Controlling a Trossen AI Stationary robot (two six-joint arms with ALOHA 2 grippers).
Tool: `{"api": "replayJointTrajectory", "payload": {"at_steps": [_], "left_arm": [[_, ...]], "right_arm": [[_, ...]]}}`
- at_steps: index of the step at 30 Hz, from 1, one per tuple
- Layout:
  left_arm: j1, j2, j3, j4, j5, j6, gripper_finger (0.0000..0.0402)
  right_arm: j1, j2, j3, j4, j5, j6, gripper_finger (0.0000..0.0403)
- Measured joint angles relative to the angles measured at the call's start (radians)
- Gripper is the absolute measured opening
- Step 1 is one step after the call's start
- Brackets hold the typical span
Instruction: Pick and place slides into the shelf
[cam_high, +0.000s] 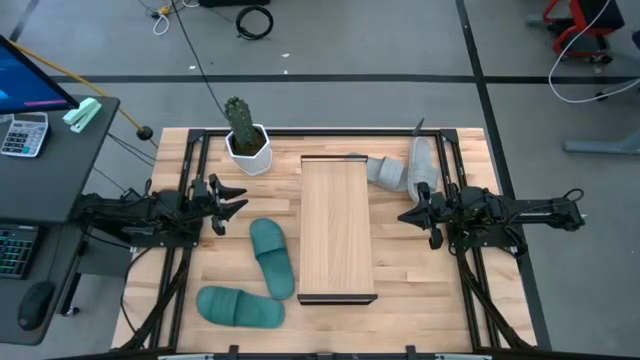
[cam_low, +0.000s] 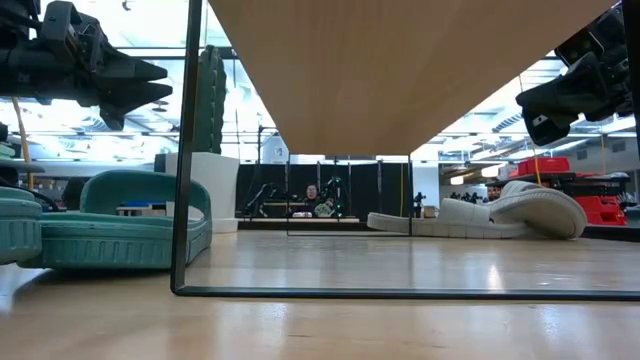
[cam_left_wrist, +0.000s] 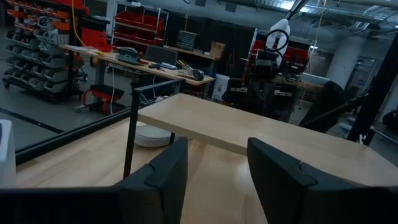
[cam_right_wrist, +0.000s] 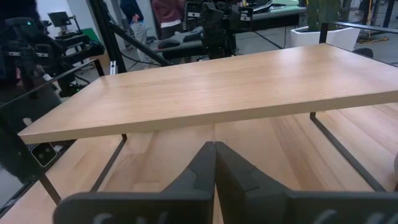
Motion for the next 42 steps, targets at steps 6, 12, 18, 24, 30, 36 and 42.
{"api": "replayJointTrajectory", "payload": {"at_steps": [6, 12, 18, 24, 30, 36, 42], "left_arm": [[0.000, 0.000, 0.000, 0.000, 0.000, 0.000, 0.0172], [0.000, 0.000, 0.000, 0.000, 0.000, 0.000, 0.0172], [0.000, 0.000, 0.000, 0.000, 0.000, 0.000, 0.0172], [0.000, 0.000, 0.000, 0.000, 0.000, 0.000, 0.0172], [0.000, 0.000, 0.000, 0.000, 0.000, 0.000, 0.0172], [0.000, 0.000, 0.000, 0.000, 0.000, 0.000, 0.0172], [0.000, 0.000, 0.000, 0.000, 0.000, -0.029, 0.0172]], "right_arm": [[0.000, 0.000, 0.000, 0.000, 0.000, 0.000, 0.0014], [0.000, 0.000, 0.000, 0.000, 0.000, 0.000, 0.0014], [0.000, 0.000, 0.000, 0.000, 0.000, 0.000, 0.0014], [0.000, 0.000, 0.000, 0.000, 0.000, 0.000, 0.0014], [-0.003, 0.000, 0.001, -0.009, 0.021, -0.045, 0.0014], [-0.005, 0.000, 0.001, -0.012, 0.043, -0.209, 0.0014], [-0.005, 0.000, 0.001, -0.013, 0.042, -0.176, 0.0014]]}}
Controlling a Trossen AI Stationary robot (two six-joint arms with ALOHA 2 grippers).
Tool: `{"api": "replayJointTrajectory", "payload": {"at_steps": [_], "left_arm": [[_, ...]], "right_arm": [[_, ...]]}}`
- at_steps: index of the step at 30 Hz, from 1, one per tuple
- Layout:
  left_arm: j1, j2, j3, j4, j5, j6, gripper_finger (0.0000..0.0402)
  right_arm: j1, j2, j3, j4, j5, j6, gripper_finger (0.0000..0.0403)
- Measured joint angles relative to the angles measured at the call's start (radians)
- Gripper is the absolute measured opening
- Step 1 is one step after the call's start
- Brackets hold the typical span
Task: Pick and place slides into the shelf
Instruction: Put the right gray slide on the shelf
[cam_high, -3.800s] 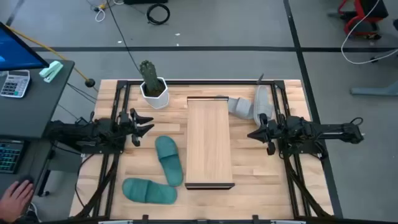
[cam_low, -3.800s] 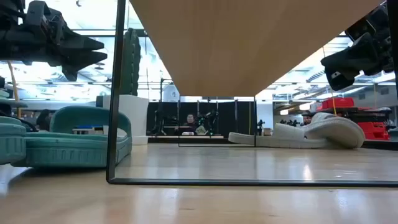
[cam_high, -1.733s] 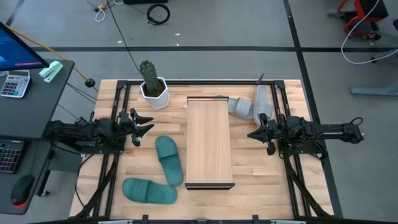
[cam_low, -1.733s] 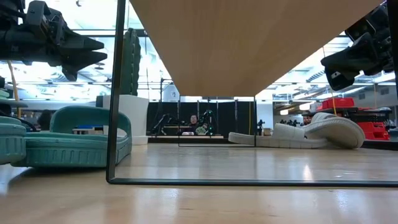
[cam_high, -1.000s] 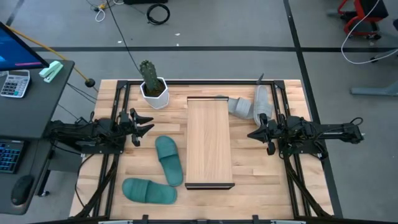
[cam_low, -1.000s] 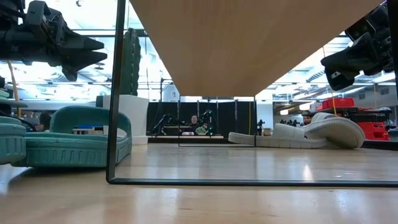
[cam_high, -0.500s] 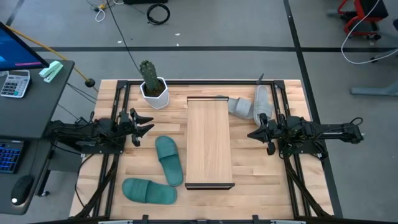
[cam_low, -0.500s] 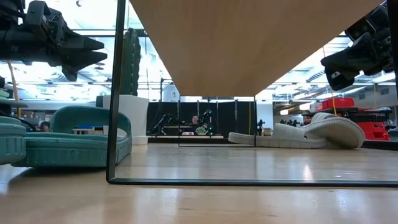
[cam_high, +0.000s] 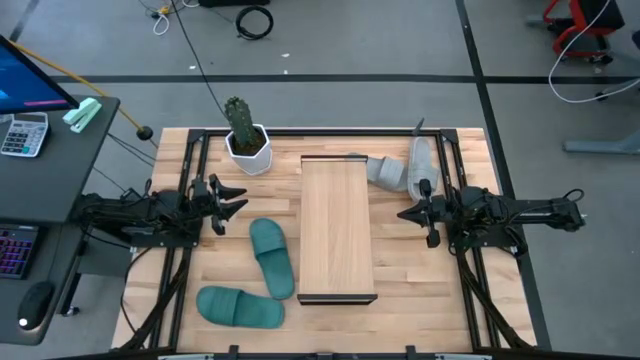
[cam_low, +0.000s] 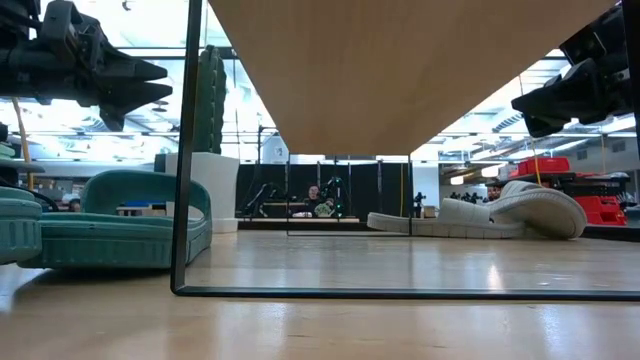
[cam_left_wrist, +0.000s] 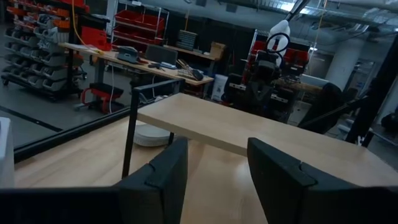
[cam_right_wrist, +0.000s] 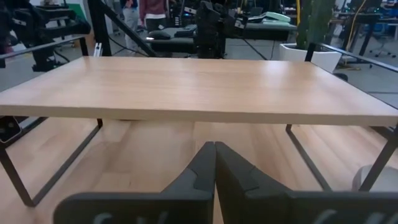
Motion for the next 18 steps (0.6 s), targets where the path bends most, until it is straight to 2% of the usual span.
{"api": "replayJointTrajectory", "payload": {"at_steps": [4, 11, 15, 18], "left_arm": [[0.000, 0.000, 0.000, 0.009, 0.000, -0.068, 0.0172], [0.000, 0.000, 0.000, 0.010, 0.000, -0.277, 0.0172], [0.000, 0.000, 0.000, 0.021, 0.000, -0.386, 0.0172], [0.000, 0.000, 0.000, 0.030, 0.000, -0.436, 0.0172]], "right_arm": [[0.000, 0.000, 0.000, -0.001, 0.000, 0.000, 0.0014], [0.000, 0.000, -0.001, 0.013, -0.004, 0.024, 0.0014], [0.003, 0.000, 0.022, 0.059, -0.018, 0.359, 0.0014], [0.003, 0.000, 0.039, 0.090, 0.000, 0.519, 0.0014]]}}
